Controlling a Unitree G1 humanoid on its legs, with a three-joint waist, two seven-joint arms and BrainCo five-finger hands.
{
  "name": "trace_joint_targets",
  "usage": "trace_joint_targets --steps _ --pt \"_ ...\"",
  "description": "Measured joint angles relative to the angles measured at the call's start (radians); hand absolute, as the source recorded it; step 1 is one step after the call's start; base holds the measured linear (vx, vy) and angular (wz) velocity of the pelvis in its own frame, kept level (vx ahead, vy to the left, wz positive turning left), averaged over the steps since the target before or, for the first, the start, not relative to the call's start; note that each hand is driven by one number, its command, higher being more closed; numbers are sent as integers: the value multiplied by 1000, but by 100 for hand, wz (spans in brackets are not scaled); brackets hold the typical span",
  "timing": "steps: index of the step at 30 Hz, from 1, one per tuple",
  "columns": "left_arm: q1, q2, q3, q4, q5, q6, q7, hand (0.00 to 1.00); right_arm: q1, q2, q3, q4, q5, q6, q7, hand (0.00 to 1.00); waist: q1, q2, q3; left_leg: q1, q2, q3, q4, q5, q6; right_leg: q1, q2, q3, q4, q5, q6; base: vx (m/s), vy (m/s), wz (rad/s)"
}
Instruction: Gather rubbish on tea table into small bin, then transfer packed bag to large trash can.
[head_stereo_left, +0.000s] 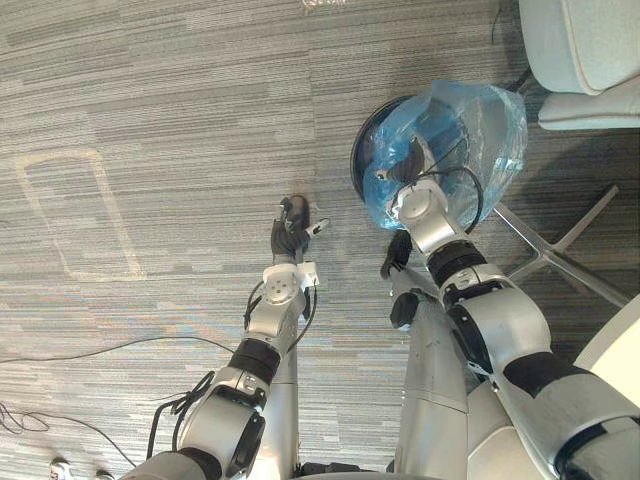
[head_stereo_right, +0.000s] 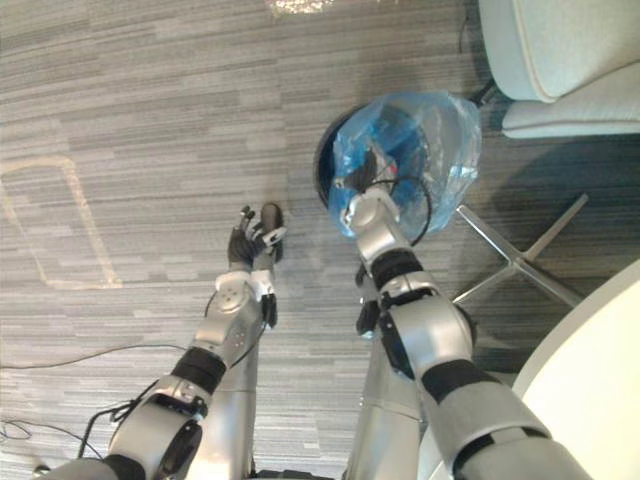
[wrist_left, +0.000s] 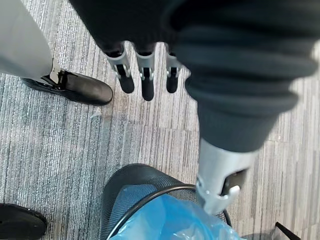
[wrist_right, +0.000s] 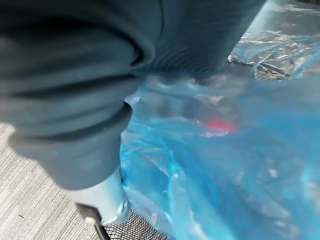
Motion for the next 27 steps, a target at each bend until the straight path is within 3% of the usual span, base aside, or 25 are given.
trace_joint_targets --steps 17,27 --pt "-2 0 44 0 -10 0 0 0 99 35 -9 -91 84 -27 -5 100 4 0 0 0 10 1 8 -2 -2 2 10 0 -1 4 -5 -12 -34 -2" --pt "-20 6 72 0 -10 10 0 0 259 45 -19 -315 223 -60 -20 100 -6 0 0 48 35 -3 58 -32 -1 80 37 -2 -19 16 -8 -16 -34 -9"
